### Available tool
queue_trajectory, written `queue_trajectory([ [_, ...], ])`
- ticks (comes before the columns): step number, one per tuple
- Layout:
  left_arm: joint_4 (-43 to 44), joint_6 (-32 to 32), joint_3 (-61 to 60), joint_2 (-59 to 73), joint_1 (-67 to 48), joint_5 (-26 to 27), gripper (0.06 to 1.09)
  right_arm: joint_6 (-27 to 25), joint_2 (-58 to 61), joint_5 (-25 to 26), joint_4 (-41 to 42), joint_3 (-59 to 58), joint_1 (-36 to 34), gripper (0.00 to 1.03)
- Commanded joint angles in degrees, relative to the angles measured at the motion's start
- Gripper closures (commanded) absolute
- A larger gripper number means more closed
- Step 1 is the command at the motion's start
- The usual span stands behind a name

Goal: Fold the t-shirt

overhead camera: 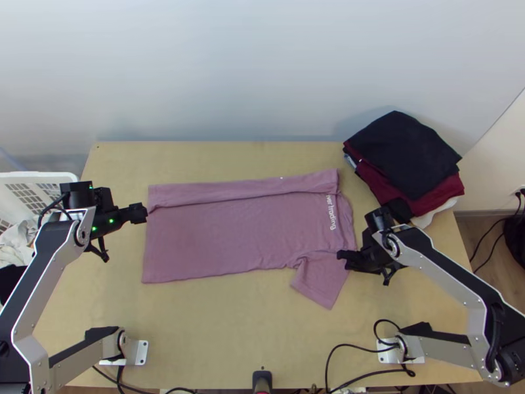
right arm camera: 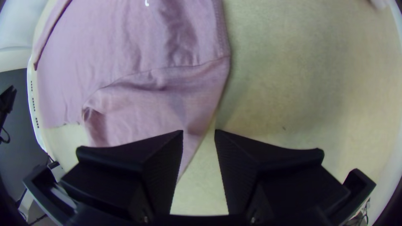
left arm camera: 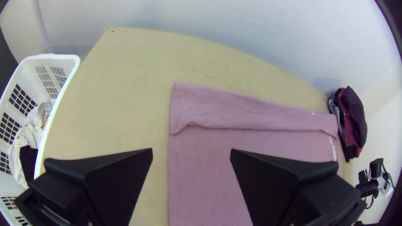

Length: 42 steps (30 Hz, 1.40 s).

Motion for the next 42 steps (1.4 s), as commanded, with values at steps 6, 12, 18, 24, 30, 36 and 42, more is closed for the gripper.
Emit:
queue_trajectory([
  [6, -0.33, 0.58, -0.7, -0.29, 0.31, 0.54, 0.18, 0.2, 3.39, -0.36, 2.36, -1.55, 0.82, 0.68],
  [12, -0.51, 0.76, -0.61, -0.29, 0.39, 0.54, 0.18, 0.38, 5.94, -0.36, 4.91, -1.81, 2.32, 0.68],
  [18, -1.47, 1.46, -0.52, -0.46, 0.31, 0.54, 0.18, 0.47, 6.38, 0.69, 8.51, -3.22, 3.37, 0.99],
  [24, -9.3, 8.41, 1.41, -1.25, -0.05, 0.8, 0.18, 0.12, 4.45, 1.22, 7.72, -3.31, 2.76, 0.99],
  [30, -31.62, 26.07, 1.24, -1.17, -1.45, 3.7, 0.18, -0.24, 3.74, 1.31, 7.72, -3.57, 2.32, 0.99],
  [36, -34.7, 31.52, -5.09, -2.13, -1.54, 0.89, 0.18, -0.15, 3.74, 1.57, 7.89, -3.39, 2.58, 0.99],
  [42, -28.55, 30.91, -10.54, -0.46, -2.24, 0.89, 0.29, 0.03, 3.04, 1.66, 7.98, -3.66, 2.84, 0.99],
])
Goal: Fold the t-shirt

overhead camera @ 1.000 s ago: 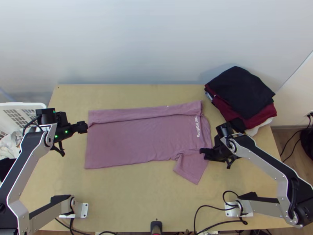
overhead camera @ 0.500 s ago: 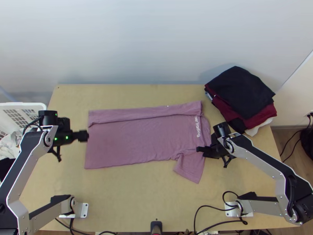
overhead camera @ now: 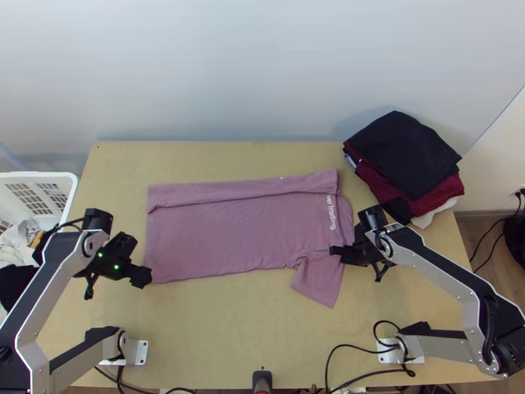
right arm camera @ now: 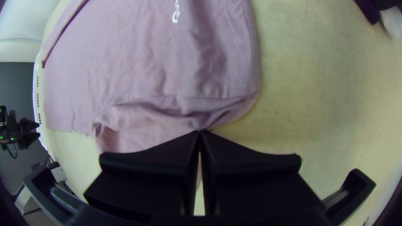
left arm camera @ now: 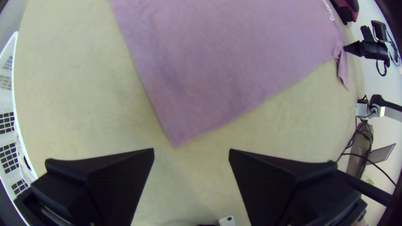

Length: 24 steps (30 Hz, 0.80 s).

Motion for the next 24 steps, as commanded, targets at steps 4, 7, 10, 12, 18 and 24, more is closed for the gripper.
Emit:
queue_trajectory([
  [4, 4.73, 0.15, -4.45, 4.41, -0.98, -0.33, 0.29, -0.08, -0.24, 1.66, -0.63, -3.99, 0.07, 0.99],
  [7, 7.9, -0.56, -6.03, 5.72, -1.68, -0.33, 0.4, -0.17, -0.68, 1.75, -0.72, -4.43, -0.02, 1.0],
  [10, 9.31, -0.91, -6.56, 7.57, -1.77, -0.33, 0.4, -0.26, -1.21, 1.84, -0.72, -4.52, -0.02, 0.99],
  [12, 9.57, -0.82, -6.82, 7.83, -1.86, -0.42, 0.4, -0.26, -1.39, 1.93, -0.72, -4.52, -0.11, 0.99],
  [18, 11.59, -0.64, -8.14, 7.57, -1.86, -0.33, 0.78, -0.43, -1.39, 2.01, -0.72, -4.43, -0.11, 0.99],
  [24, 12.56, 1.11, -8.49, 6.34, -0.63, -0.42, 1.04, -3.16, -4.55, 2.19, -1.51, -5.66, -2.66, 1.0],
])
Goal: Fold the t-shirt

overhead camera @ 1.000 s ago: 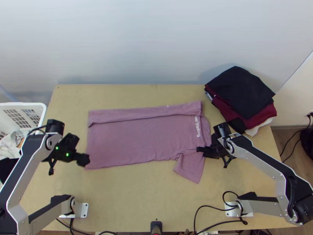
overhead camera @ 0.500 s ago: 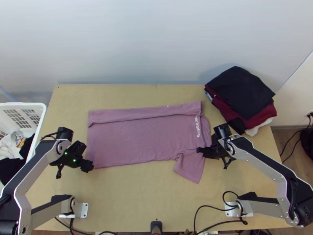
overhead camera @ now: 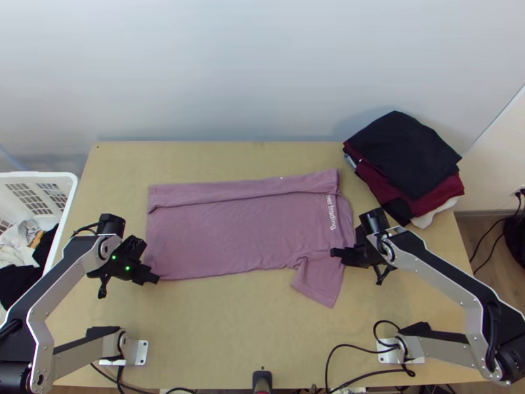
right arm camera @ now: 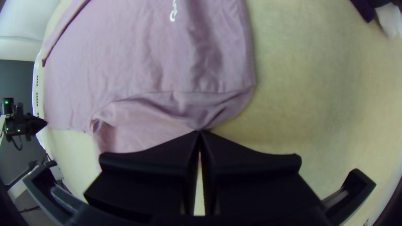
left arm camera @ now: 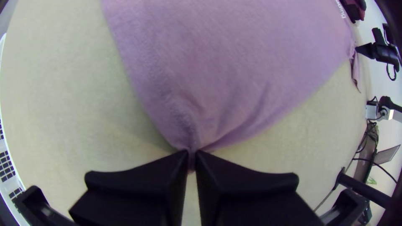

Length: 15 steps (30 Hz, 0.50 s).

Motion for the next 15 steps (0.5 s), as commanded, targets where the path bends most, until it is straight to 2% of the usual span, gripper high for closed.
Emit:
queue_trajectory([
  [1, -0.23, 2.17, -2.37, -0.48, 1.28, 0.04, 1.04, -3.1, -2.26, 1.38, -2.3, -3.63, -3.06, 1.0],
  [7, 0.03, 3.75, -2.11, -0.04, 3.91, 0.04, 1.05, -9.16, -3.93, 1.47, -3.53, -4.68, -11.93, 1.0],
  [11, -0.23, 2.43, -0.26, -0.48, 3.83, 0.3, 1.05, -9.51, -7.36, 1.47, -4.85, -4.07, -11.85, 1.0],
  [15, -0.67, -0.91, 3.25, -1.36, 2.24, 1.18, 1.04, -7.84, -11.05, 1.38, -4.85, -2.75, -8.24, 1.0],
])
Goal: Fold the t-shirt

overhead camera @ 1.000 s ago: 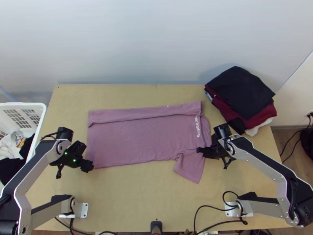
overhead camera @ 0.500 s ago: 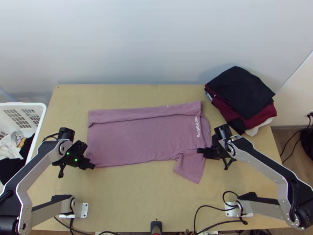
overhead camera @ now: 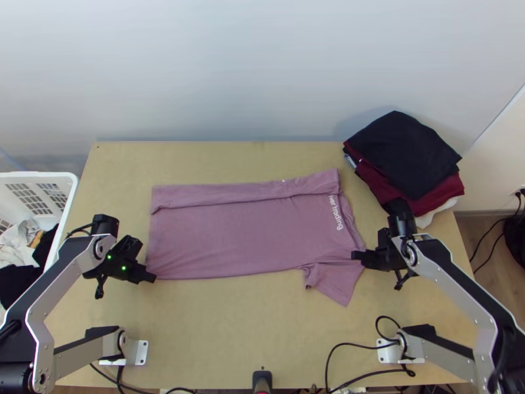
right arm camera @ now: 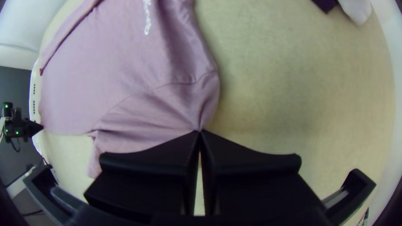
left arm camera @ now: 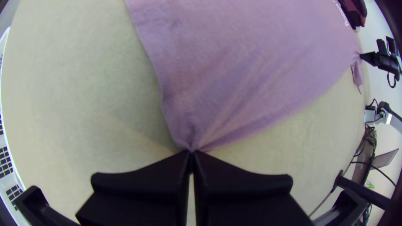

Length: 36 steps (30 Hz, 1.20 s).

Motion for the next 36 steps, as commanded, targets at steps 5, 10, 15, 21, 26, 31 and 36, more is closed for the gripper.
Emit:
queue_trajectory([
  [5, -0.45, -7.36, 7.49, -1.14, -1.5, 1.95, 1.05, 2.13, -3.47, 1.03, -1.28, 3.08, 4.76, 1.0],
  [10, -0.1, -9.82, 10.04, -1.05, -1.67, 2.31, 1.05, 2.04, -3.38, 1.12, -1.2, 5.37, 6.52, 1.0],
  [15, 0.52, -11.05, 11.1, -0.09, -1.41, 2.31, 1.05, 1.25, -2.68, 1.12, -0.32, 7.83, 6.69, 1.0],
  [21, 1.48, -12.99, 12.68, 0.79, -1.14, 2.31, 1.04, 0.2, -0.13, 1.12, 1.09, 12.66, 6.25, 1.0],
  [26, 2.36, -14.66, 14.35, 2.37, -0.79, 2.31, 1.05, -0.33, 2.16, 1.21, 3.55, 14.86, 5.99, 1.0],
  [31, 3.86, -17.29, 16.9, 5.45, -0.53, 2.31, 1.05, -0.51, 6.11, 1.29, 5.04, 17.49, 5.55, 1.0],
  [36, 6.41, -21.07, 20.5, 9.76, -0.27, 2.22, 1.05, -0.51, 10.95, 1.82, 6.71, 21.01, 5.64, 1.0],
])
